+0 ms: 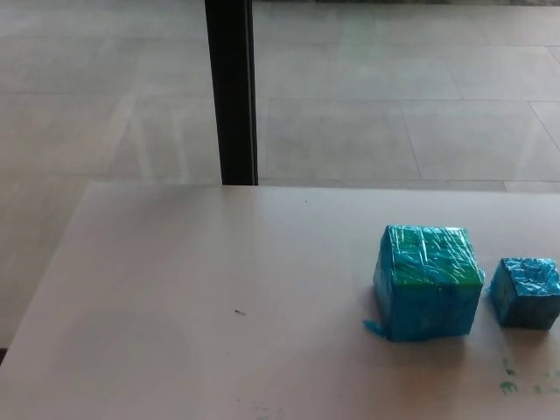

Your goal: The robot uses its right hand to pick up the small cube kept on the middle on the desk and place it on the bigger cube kept next to it

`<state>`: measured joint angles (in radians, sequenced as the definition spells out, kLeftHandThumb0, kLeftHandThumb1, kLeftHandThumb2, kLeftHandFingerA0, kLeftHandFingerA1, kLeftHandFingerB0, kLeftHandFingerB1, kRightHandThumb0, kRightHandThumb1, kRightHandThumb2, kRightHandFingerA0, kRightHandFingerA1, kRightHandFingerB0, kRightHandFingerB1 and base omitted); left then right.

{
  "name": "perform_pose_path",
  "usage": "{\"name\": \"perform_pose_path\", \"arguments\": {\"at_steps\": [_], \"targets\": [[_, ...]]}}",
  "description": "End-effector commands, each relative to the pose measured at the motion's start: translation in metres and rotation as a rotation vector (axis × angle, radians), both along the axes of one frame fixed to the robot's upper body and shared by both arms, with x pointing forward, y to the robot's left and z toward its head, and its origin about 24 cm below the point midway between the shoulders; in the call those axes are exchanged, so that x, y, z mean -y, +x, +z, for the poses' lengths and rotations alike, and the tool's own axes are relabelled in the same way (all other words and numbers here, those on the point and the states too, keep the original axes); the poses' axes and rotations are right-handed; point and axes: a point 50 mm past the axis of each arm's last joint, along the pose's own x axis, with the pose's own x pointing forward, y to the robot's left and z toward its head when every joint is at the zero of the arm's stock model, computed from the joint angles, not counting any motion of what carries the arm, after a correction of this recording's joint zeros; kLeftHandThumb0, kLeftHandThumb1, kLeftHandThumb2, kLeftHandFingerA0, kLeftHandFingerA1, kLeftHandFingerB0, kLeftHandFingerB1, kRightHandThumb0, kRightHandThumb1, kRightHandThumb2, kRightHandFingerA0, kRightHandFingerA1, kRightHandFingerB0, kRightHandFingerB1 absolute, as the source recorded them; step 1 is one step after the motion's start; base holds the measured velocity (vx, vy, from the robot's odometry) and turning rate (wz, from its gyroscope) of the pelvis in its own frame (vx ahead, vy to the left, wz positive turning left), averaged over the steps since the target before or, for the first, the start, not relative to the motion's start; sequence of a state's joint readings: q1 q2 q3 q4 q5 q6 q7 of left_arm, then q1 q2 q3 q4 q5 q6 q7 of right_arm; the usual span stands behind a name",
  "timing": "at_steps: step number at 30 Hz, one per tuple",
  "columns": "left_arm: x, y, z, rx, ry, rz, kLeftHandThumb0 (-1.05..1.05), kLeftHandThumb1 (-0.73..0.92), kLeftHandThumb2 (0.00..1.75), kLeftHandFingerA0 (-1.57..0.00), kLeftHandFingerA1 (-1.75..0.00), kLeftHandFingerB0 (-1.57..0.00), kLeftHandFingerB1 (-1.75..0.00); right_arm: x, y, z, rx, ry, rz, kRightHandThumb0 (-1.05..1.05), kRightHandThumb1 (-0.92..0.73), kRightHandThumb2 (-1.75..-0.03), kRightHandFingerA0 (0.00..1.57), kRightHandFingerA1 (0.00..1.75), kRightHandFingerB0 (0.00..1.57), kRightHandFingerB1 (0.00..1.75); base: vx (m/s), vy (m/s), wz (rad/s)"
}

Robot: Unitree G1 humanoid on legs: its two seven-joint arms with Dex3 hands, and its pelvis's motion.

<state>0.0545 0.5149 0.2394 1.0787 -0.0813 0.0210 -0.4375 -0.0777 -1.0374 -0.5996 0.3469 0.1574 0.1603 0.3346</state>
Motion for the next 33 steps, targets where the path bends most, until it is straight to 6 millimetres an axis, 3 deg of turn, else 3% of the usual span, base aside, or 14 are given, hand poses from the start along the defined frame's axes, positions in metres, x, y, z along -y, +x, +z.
{"name": "perform_pose_path", "arguments": {"at_steps": [1,2,5,6,13,14,15,16,19,22,23,29,30,33], "targets": [[-0.008,-0.001,0.006,-0.003,0.037,-0.012,-0.95,0.80,0.65,-0.29,-0.72,-0.12,-0.43,-0.013,0.019,0.018,-0.013,0.006,0.056,-0.93,-0.78,-0.64,0.00,0.57,0.00,0.31,0.00,0.000,0.00],[-0.008,-0.002,0.006,-0.002,0.037,-0.011,-0.99,0.65,1.05,-0.28,-0.70,-0.06,-0.47,-0.027,0.031,0.024,-0.034,-0.068,0.103,-0.88,-0.62,-1.06,0.01,0.49,0.01,0.21,0.00,0.000,0.00],[-0.008,-0.003,0.006,0.003,0.031,-0.007,-0.95,0.78,0.64,-0.29,-0.75,-0.14,-0.46,-0.040,0.043,0.027,-0.045,-0.081,0.122,-0.83,-0.60,-1.04,0.00,0.45,0.03,0.22,0.00,0.000,0.00],[-0.008,-0.003,0.007,-0.003,0.034,-0.020,-1.04,0.68,1.05,-0.29,-0.71,-0.11,-0.51,-0.048,0.049,0.027,-0.077,-0.121,0.150,-0.84,-0.63,-1.06,0.01,0.41,0.03,0.16,0.00,0.000,0.00],[-0.009,-0.002,0.007,-0.016,0.038,-0.033,-0.96,0.79,0.64,-0.28,-0.70,-0.15,-0.44,-0.075,0.075,0.019,-0.135,-0.103,0.281,-0.75,-0.75,-0.66,0.00,0.12,0.00,0.12,0.00,0.000,0.00],[-0.009,-0.002,0.007,-0.018,0.042,-0.037,-1.03,0.69,1.05,-0.29,-0.69,-0.12,-0.50,-0.078,0.080,0.017,-0.151,-0.096,0.294,-0.92,-0.63,-0.97,0.00,0.18,0.00,0.03,0.00,0.000,0.00],[-0.009,-0.002,0.007,-0.022,0.054,-0.048,-0.95,0.81,0.64,-0.28,-0.70,-0.18,-0.44,-0.084,0.086,0.012,-0.172,-0.111,0.312,-0.85,-0.61,-0.95,0.00,0.23,0.00,0.08,0.00,0.000,0.00],[-0.009,-0.001,0.008,-0.019,0.060,-0.058,-0.93,0.62,1.04,-0.31,-0.70,-0.13,-0.51,-0.087,0.091,0.008,-0.186,-0.121,0.322,-0.85,-0.61,-0.95,0.00,0.24,0.00,0.08,0.00,0.000,0.00],[-0.009,-0.001,0.008,-0.025,0.059,-0.059,-0.95,0.81,0.65,-0.26,-0.70,-0.18,-0.45,-0.097,0.100,-0.002,-0.228,-0.139,0.370,-0.88,-0.62,-0.94,0.00,0.17,0.00,0.03,0.00,0.000,0.00],[-0.009,-0.001,0.008,-0.026,0.058,-0.061,-0.95,0.82,0.65,-0.26,-0.72,-0.17,-0.46,-0.099,0.103,-0.005,-0.237,-0.129,0.386,-0.72,-0.75,-0.62,0.00,0.17,0.00,0.15,0.00,0.000,0.00],[-0.009,-0.001,0.008,-0.027,0.064,-0.065,-0.95,0.81,0.65,-0.29,-0.72,-0.18,-0.45,-0.105,0.107,-0.012,-0.261,-0.137,0.410,-0.81,-0.59,-0.93,0.00,0.16,0.00,0.10,0.00,0.000,0.00],[-0.010,-0.001,0.007,-0.031,0.070,-0.061,-0.95,0.81,0.64,-0.27,-0.70,-0.19,-0.45,-0.113,0.121,-0.050,-0.336,-0.172,0.489,-0.80,-0.53,-0.89,0.01,0.20,0.10,0.22,0.00,0.000,0.00],[-0.010,-0.001,0.007,-0.031,0.067,-0.053,-0.92,0.62,1.04,-0.28,-0.68,-0.16,-0.52,-0.119,0.123,-0.057,-0.360,-0.204,0.508,-0.71,-0.66,-0.61,0.04,0.28,0.07,0.23,0.00,0.000,0.00],[-0.010,-0.002,0.007,-0.024,0.058,-0.051,-0.93,0.81,0.64,-0.27,-0.72,-0.19,-0.45,-0.130,0.126,-0.068,-0.416,-0.265,0.549,-0.76,-0.58,-0.64,0.05,0.25,0.08,0.22,0.00,0.000,0.00]]}}
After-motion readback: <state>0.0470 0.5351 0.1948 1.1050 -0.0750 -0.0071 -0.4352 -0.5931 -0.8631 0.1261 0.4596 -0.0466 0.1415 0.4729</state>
